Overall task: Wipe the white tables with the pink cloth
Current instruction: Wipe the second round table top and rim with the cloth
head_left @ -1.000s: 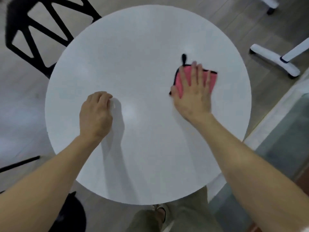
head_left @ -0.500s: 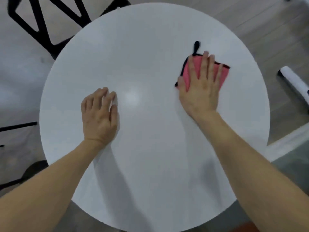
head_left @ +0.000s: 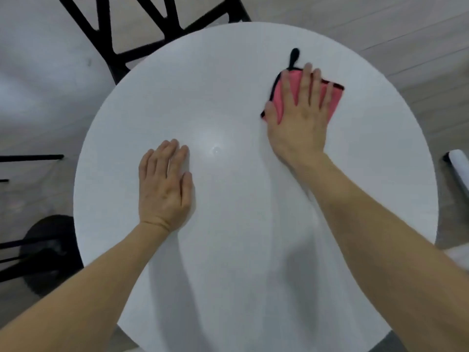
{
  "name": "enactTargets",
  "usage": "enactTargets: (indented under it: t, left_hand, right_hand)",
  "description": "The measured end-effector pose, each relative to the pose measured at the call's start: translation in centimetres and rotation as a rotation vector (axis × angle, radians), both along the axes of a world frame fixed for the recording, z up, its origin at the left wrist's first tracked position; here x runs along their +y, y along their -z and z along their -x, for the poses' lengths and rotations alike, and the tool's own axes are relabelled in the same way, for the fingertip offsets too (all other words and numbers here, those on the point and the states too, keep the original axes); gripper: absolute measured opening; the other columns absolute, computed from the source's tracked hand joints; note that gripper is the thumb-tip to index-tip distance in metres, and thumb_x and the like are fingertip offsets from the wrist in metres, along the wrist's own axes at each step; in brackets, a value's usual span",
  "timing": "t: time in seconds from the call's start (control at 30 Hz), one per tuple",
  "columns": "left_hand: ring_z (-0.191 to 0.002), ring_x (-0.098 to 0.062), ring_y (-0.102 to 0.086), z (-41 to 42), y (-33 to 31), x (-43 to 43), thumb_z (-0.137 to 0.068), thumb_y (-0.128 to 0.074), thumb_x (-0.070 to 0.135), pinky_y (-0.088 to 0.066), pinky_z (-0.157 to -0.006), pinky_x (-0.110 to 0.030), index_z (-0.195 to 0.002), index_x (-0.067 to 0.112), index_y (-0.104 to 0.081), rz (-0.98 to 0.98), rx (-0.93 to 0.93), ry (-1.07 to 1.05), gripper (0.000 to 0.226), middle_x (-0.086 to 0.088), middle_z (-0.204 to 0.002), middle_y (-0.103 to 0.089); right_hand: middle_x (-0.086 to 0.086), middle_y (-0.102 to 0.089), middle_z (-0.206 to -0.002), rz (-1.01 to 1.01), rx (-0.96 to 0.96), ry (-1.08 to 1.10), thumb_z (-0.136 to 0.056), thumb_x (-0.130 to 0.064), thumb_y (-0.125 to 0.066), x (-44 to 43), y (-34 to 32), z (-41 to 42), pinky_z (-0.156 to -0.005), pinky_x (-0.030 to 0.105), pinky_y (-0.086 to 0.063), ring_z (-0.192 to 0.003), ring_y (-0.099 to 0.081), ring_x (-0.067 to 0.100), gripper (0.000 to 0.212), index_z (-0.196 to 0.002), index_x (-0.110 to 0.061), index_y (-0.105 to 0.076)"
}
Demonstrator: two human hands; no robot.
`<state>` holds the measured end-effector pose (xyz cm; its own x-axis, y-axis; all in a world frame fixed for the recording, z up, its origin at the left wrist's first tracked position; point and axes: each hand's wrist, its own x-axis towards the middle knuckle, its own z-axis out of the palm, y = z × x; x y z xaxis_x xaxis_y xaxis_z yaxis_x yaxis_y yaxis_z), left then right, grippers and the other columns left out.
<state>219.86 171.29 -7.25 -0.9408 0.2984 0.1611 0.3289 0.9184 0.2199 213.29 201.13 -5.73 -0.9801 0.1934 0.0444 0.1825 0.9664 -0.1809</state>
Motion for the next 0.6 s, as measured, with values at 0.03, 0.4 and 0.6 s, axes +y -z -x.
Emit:
enactTargets:
  t: [0.03,0.4,0.6]
  left_hand:
    - [-0.153,-0.037,-0.043,0.0,-0.1,0.0,-0.107,-0.046,0.024,-0.028,-0.127,-0.059,-0.155,0.004,-0.053,-0.001,0.003,0.002,0.053,-0.016,-0.161,-0.050]
    - [-0.154,-0.035,-0.043,0.1,-0.4,0.2,-0.104,-0.049,0.023,-0.028,-0.128,-0.059,-0.154,0.002,-0.053,-0.032,-0.002,-0.012,0.055,-0.016,-0.160,-0.051]
    - [-0.155,-0.035,-0.042,0.0,-0.3,0.1,-0.104,-0.048,0.021,-0.028,-0.127,-0.060,-0.154,0.001,-0.053,-0.043,-0.005,-0.007,0.054,-0.017,-0.161,-0.051]
  right_hand:
    - [0.018,-0.011,-0.180,0.013,-0.001,-0.155,-0.113,-0.054,-0.030,-3.2,-0.1,-1.6,-0.133,0.061,-0.006,-0.167,-0.006,0.036,0.069,-0.173,-0.021,-0.022]
    - [0.016,-0.015,-0.179,0.001,-0.030,-0.015,-0.111,-0.058,-0.030,2.7,-0.3,1.7,-0.133,0.060,-0.009,-0.166,-0.013,0.036,0.070,-0.172,-0.024,-0.024]
    - [0.013,-0.011,-0.181,0.011,-0.067,-0.658,-0.115,-0.051,-0.033,-9.8,-0.7,-5.2,-0.134,0.056,-0.008,-0.168,-0.004,0.030,0.064,-0.172,-0.023,-0.025]
